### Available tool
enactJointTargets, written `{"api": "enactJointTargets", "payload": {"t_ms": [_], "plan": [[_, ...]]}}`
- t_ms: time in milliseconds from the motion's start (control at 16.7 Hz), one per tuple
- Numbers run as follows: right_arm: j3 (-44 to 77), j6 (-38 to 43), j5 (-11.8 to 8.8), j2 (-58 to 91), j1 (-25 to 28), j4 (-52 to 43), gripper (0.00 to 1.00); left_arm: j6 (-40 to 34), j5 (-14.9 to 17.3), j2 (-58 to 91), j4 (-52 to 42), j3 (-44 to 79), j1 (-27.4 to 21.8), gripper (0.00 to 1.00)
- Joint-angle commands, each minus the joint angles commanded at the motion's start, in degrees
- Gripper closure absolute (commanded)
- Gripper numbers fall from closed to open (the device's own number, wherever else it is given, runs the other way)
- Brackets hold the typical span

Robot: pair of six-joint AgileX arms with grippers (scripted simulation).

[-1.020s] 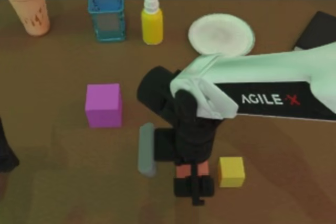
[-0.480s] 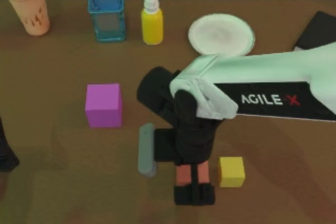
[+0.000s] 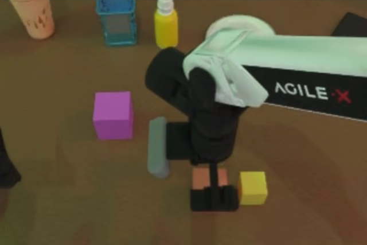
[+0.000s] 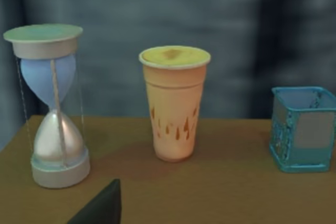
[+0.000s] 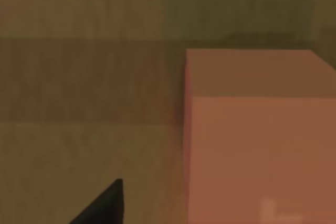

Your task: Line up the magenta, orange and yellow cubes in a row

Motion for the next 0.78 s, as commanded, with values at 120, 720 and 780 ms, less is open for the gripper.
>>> {"api": "enactJointTargets", "payload": {"t_ms": [120,720,780], "plan": [[1.81,-0.03,-0.02,-1.26,0.07,-2.94,0.00,0.00,0.00,0.00,0.00,0.00,0.00,0.00],[-4.19,3.15,-0.42,-9.98,-4.43,2.74,0.00,-1.98,0.19,8.93,-5.69,8.84,-2.02,0.00],[-6.72,4.35,-0.58,-13.37,-5.99,4.87,0.00,-2.71,0.19,12.55,-7.83,12.27,-2.69,0.00]]}}
